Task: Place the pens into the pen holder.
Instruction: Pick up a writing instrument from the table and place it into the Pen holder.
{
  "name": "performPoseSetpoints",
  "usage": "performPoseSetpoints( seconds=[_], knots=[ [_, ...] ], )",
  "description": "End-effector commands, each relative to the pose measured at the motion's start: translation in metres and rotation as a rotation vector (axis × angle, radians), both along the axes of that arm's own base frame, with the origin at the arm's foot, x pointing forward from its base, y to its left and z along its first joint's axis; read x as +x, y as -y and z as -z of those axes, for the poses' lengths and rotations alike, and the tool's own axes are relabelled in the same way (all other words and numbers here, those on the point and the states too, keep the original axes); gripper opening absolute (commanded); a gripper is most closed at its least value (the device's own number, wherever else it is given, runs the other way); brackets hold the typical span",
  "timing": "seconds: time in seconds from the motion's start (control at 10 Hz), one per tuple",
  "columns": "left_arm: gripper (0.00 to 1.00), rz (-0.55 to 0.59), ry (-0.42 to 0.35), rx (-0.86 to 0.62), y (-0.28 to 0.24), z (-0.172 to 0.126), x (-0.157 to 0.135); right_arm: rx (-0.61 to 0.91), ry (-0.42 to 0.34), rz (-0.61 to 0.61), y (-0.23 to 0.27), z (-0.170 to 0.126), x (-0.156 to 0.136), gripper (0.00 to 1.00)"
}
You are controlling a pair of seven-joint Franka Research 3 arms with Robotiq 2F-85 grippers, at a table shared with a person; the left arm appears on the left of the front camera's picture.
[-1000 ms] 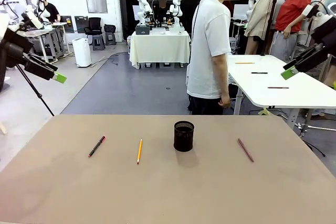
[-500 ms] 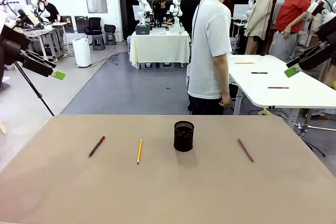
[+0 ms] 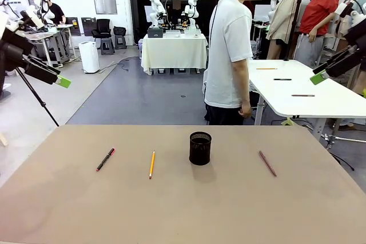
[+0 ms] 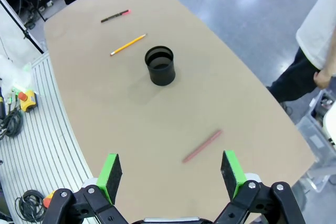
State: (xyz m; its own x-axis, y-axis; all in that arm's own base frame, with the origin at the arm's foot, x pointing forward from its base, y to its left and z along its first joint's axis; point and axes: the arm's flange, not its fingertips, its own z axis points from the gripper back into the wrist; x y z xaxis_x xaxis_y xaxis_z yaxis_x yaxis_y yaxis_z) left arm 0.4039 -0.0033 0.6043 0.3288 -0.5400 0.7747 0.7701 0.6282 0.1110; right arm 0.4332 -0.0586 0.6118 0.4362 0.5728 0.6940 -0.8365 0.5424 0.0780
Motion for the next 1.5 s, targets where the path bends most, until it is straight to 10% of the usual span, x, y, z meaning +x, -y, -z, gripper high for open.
performPoseSetpoints(
  seconds=[0.0,0.7,1.0,1.4],
  knots=[
    [1.0,0.008,0.001,-0.006,-0.001,0.0,0.0,0.005,0.003,-0.008,-0.001,-0.001,0.0,1.0],
    [1.0,0.001,0.0,0.001,0.001,0.0,0.0,0.005,0.003,-0.008,-0.001,-0.001,0.0,1.0],
    [1.0,-0.119,-0.295,0.128,0.056,0.024,0.003,0.005,0.003,-0.008,-0.001,-0.001,0.0,1.0],
    [1.0,-0.299,-0.429,0.189,0.128,0.083,0.015,0.005,0.003,-0.008,-0.001,-0.001,0.0,1.0]
  ],
)
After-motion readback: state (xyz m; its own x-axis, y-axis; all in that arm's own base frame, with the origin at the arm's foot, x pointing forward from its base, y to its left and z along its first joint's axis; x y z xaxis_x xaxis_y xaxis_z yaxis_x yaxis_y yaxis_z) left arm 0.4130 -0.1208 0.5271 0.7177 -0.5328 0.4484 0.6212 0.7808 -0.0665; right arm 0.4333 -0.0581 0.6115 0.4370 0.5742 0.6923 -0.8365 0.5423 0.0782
